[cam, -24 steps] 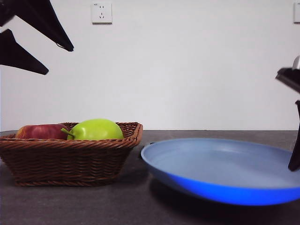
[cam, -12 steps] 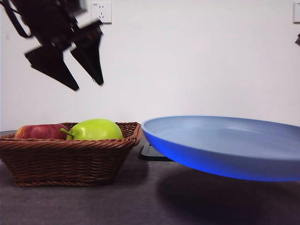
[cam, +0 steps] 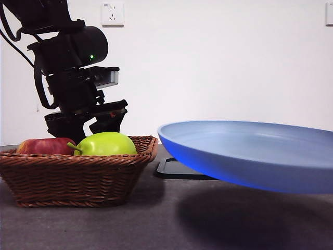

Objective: Take the lemon from the basket,put the lemon in the plate,hand out the plate

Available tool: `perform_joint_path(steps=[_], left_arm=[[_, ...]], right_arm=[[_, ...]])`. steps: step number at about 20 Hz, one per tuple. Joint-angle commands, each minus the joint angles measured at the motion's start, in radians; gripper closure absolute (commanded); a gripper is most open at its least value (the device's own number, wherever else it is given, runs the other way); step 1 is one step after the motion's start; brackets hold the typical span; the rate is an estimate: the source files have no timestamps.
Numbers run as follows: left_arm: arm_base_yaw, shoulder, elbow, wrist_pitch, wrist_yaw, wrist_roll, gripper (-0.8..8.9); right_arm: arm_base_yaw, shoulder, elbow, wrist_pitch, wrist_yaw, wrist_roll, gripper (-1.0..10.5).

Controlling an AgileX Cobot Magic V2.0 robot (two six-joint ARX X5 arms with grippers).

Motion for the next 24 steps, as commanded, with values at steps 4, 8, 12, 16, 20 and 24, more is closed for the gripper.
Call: perform_joint_path(steps=[4, 8, 12, 16, 20, 24], left_arm=[[-0.008, 0.016, 0.014, 0.02, 0.005, 0.012, 6.49], [-0.006, -0.01, 0.05, -0.041, 0.006, 0.012, 6.77], [-0.008, -0.129, 0.113, -0.141, 0.019, 0.012, 6.77], [-0.063, -0.304, 0.127, -0.156, 0.237, 0.002, 6.77], [-0.278, -0.382, 0.127, -0.132, 0.293, -0.02, 6.77], [-0.484, -0.325, 0.127, -0.098, 0.176, -0.021, 6.77]], right_arm=[[0.001, 0.003, 0.013, 0.008, -0.008, -0.011, 9.4], [0.001, 0.004, 0.013, 0.011, -0.006, -0.004, 9.4], [0.001, 0.006, 0.013, 0.077, 0.0, 0.136, 9.4], [0.001, 0.058, 0.013, 0.097, 0.0, 0.144, 9.4], [0.002, 0.111, 0.013, 0.125, -0.001, 0.144, 9.4], [0.002, 0.111, 0.014, 0.127, -0.002, 0.143, 9.4]])
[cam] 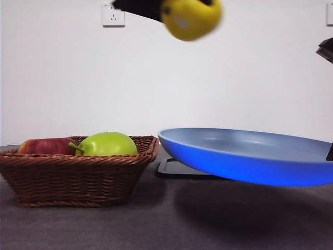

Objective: Take the lemon from the basket,put the lemon in the plate,hand out the plate

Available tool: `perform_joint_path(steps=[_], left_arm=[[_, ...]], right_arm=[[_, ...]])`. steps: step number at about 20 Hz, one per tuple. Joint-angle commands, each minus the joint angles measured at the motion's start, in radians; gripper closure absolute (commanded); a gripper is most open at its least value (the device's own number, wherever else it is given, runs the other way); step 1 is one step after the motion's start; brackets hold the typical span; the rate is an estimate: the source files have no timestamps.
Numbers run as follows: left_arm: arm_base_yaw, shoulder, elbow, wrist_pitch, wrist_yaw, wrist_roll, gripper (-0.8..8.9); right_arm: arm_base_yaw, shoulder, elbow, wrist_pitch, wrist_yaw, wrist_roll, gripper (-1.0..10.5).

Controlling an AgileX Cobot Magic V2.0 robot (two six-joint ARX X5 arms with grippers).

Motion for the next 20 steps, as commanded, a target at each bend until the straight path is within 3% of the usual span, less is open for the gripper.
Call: perform_joint_path(steps=[1, 5, 10, 14, 20], left_arm=[[-0.094, 0.05, 0.018, 0.04, -0.057, -0.008, 6.77], [-0.179, 0.156, 0.018, 0.077, -0.176, -0.007, 6.73], [-0.196, 0.283, 0.018, 0.105, -0.176, -0.01, 6.71], [-0.204, 0.325, 0.018, 0.106, -0.177, -0.01, 5.35], [-0.208, 0.328, 0.018, 0.106, -0.177, -0.01, 5.14]], right_arm=[[0.002, 0.009, 0.014, 0.01, -0.005, 0.006, 9.4], [0.002, 0.009, 0.014, 0.01, -0.006, 0.005, 9.4], [0.002, 0.009, 0.014, 0.01, -0.006, -0.004, 9.4], [0.002, 0.009, 0.014, 0.01, -0.006, -0.004, 9.4], [0.002, 0.009, 0.014, 0.01, -0.006, -0.003, 9.4]])
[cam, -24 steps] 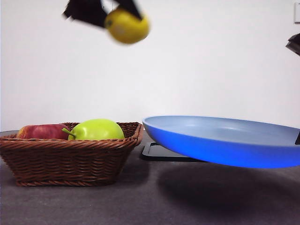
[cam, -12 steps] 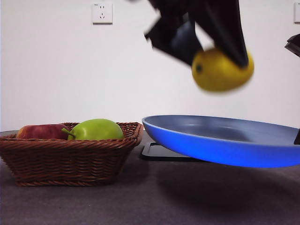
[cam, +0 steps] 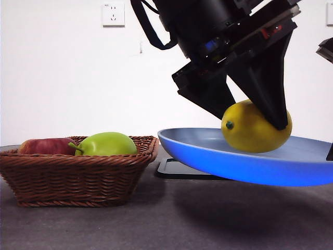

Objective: Take the lemon from the basket,put the lemon in the plate,hand out the plate

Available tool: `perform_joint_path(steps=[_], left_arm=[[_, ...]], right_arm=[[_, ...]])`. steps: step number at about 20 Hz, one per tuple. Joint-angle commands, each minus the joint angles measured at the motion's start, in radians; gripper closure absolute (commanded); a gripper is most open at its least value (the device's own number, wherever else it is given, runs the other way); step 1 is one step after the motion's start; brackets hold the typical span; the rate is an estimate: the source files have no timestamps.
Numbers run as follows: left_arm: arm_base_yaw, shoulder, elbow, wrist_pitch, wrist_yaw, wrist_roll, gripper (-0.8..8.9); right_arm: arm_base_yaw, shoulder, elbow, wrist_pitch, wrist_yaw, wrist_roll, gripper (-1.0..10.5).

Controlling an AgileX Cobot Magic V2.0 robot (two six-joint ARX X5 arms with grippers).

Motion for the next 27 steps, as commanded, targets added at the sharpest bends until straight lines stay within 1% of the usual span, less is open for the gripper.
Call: perform_joint_path(steps=[1, 2, 5, 10, 11, 14, 16, 18, 21, 24, 27], left_arm=[[-0.014, 0.02, 0.018, 0.011, -0.001, -0.009, 5.13], [-0.014, 0.02, 0.018, 0.011, -0.001, -0.01, 5.11], [-0.014, 0.02, 0.018, 0.0, -0.002, -0.013, 4.5], [-0.011, 0.01, 0.018, -0.021, -0.009, -0.042, 4.5], [-0.004, -0.01, 0.018, -0.042, -0.009, -0.056, 4.5], [0.018, -0.099, 0.018, -0.102, -0.018, -0.057, 4.5], [0.039, -0.175, 0.018, -0.139, -0.035, -0.057, 4.51], [0.065, -0.254, 0.018, -0.181, -0.035, -0.057, 4.51], [0.101, -0.369, 0.018, -0.244, -0.037, -0.057, 4.51], [0.123, -0.47, 0.018, -0.296, -0.085, -0.057, 4.51], [0.129, -0.55, 0.018, -0.331, -0.138, -0.057, 4.51]], right_arm=[[0.002, 0.009, 0.014, 0.01, -0.006, -0.002, 9.4], [0.002, 0.009, 0.014, 0.01, -0.006, -0.002, 9.4], [0.002, 0.009, 0.014, 0.01, -0.006, -0.001, 9.4], [0.002, 0.009, 0.015, 0.009, -0.005, 0.0, 9.4], [0.002, 0.009, 0.016, 0.004, -0.005, 0.0, 9.4], [0.001, 0.011, 0.032, -0.017, -0.003, 0.009, 9.4], [0.001, 0.029, 0.071, -0.044, 0.029, 0.01, 9.4], [-0.002, 0.083, 0.138, -0.09, 0.076, -0.009, 9.4], [-0.029, 0.215, 0.257, -0.097, 0.082, -0.038, 9.4], [-0.053, 0.379, 0.407, -0.097, 0.086, -0.067, 9.4], [-0.077, 0.558, 0.577, -0.095, 0.087, -0.077, 9.4]])
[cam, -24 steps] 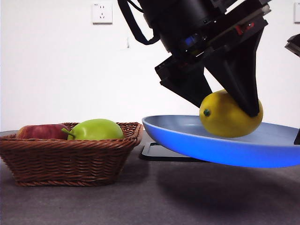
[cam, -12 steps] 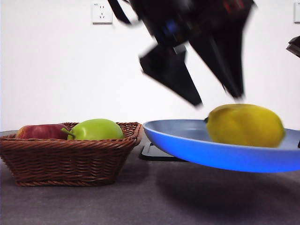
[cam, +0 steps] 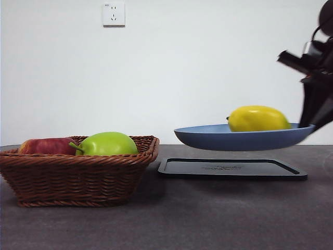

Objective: Take the lemon from the basket,put the lemon in the plate,hand out the plate

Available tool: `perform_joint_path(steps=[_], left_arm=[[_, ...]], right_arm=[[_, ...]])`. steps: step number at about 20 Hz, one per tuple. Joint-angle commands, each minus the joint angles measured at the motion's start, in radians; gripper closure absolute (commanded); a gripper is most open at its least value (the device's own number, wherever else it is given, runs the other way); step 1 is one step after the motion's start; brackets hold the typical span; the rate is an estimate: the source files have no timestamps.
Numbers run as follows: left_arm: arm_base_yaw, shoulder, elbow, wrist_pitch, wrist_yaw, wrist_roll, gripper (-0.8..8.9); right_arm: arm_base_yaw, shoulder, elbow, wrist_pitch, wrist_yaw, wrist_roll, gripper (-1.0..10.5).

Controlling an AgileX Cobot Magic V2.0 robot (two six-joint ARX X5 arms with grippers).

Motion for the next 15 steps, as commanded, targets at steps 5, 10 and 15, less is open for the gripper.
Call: perform_joint_path(steps=[5, 10, 15], left_arm=[[-0.007, -0.049, 0.018, -0.03, -0.067, -0.015, 4.51], [-0.007, -0.048, 0.018, -0.023, -0.067, -0.029, 4.52], [-0.007, -0.048, 0.018, -0.023, -0.067, -0.031, 4.52]], right_arm=[[-0.021, 0.313, 0.295, 0.014, -0.006, -0.016, 9.4], [-0.026, 0.447, 0.378, 0.062, -0.006, -0.011, 9.4], [-0.034, 0.484, 0.378, 0.073, 0.009, -0.021, 9.4]])
